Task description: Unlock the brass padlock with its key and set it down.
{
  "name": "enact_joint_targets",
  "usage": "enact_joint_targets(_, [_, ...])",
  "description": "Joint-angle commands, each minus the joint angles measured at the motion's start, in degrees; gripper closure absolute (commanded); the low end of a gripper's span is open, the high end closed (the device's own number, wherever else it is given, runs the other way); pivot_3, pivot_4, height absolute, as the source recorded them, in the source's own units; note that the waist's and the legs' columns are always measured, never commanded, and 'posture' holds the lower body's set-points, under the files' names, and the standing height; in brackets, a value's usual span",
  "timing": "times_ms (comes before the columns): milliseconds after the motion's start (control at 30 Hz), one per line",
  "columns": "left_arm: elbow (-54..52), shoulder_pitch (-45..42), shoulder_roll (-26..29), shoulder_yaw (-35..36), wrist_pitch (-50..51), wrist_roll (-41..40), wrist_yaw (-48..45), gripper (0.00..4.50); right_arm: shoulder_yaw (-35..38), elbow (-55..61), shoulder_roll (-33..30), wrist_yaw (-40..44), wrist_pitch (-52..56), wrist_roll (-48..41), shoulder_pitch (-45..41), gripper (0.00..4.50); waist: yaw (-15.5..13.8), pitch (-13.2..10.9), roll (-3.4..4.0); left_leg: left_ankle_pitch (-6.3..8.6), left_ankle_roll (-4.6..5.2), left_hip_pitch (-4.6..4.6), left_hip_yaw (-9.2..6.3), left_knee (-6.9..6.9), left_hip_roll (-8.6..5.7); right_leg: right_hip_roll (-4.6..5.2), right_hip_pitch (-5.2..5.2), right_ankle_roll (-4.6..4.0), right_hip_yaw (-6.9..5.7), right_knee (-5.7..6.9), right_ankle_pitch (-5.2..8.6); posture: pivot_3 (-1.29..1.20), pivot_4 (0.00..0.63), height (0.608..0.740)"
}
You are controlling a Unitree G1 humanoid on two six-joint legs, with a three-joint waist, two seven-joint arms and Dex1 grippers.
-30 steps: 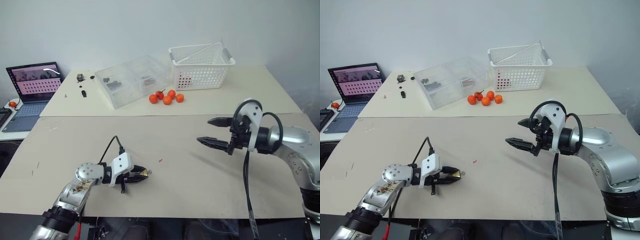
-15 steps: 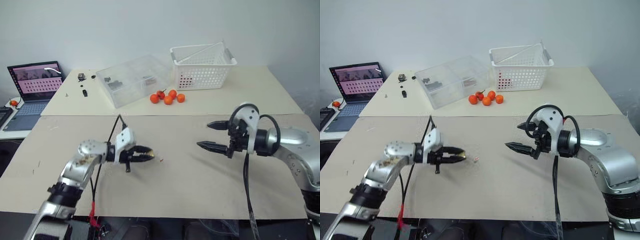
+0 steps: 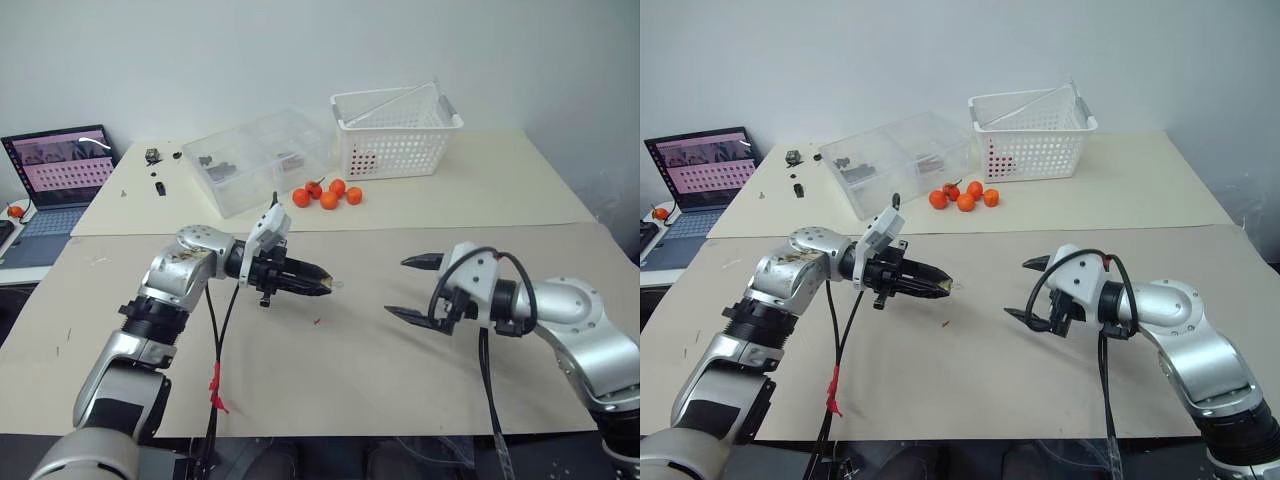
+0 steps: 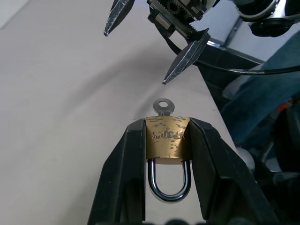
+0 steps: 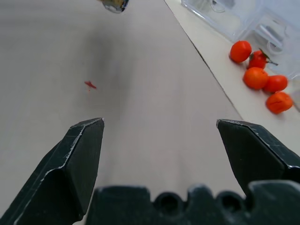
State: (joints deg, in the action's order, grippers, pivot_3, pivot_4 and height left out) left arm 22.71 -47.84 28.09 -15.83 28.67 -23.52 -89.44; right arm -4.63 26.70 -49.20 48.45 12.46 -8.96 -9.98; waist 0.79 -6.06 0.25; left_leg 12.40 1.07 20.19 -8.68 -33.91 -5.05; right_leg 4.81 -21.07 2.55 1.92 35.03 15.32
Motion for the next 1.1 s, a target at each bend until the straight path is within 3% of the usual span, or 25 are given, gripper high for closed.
enact_joint_targets(33, [6.35,-5.59,-2.18,-1.26,-1.21,-0.19,-3.04,3.68,-1.93,0.82,-0.51,-2.88,-15.12,10.55,1.35,0.00,0.03,-0.02,-0.03,0.00,0.00,0.01,0.01,-0.01,0.00,-0.02,-0.01,0.01,0.00,-0.01,0.00,0.00,0.150,0.740])
enact_joint_targets(167, [13.68,-10.01,-5.02,-4.05,-3.18,-0.84,-3.06,3.68,-2.89,-1.53,-0.06,-7.20,-27.42,19.90,2.22,0.00,0.12,-0.08,-0.14,-0.01,-0.02,-0.01,0.07,-0.03,0.00,-0.04,-0.01,0.41,0.02,-0.01,0.24,0.00,0.150,0.740])
enact_joint_targets(333, [17.97,-12.60,-7.03,-7.33,-5.78,-2.11,-3.06,3.68,-1.68,-3.13,1.42,-11.79,-33.98,25.45,2.65,0.00,0.38,-0.15,-0.26,-0.01,-0.02,-0.03,0.05,-0.03,0.05,-0.13,-0.03,0.31,0.13,0.02,0.18,0.00,0.150,0.740])
enact_joint_targets(400, [18.35,-12.89,-7.41,-8.36,-6.24,-2.81,-3.06,3.68,-1.08,-3.39,1.79,-13.28,-35.42,27.03,2.71,0.00,0.39,-0.16,-0.29,-0.01,-0.02,-0.04,0.03,-0.03,0.09,-0.18,-0.03,0.02,0.16,0.05,0.01,0.00,0.150,0.740])
enact_joint_targets(933, [16.72,-12.99,-8.52,-11.79,-7.37,-5.66,-3.06,3.68,-0.84,-2.83,4.54,-15.18,-36.43,29.79,3.78,0.00,0.37,-0.13,-0.23,0.00,0.01,-0.05,0.05,-0.08,0.13,-0.32,-0.04,0.00,0.28,0.08,0.00,0.00,0.150,0.740])
enact_joint_targets(1100, [16.28,-12.94,-8.16,-12.52,-7.45,-6.17,-3.06,3.68,-0.43,-2.87,4.40,-14.87,-36.33,29.21,3.82,1.46,0.37,-0.11,-0.21,0.00,0.01,-0.06,0.05,-0.08,0.14,-0.34,-0.04,0.00,0.29,0.09,0.00,0.00,0.150,0.740])
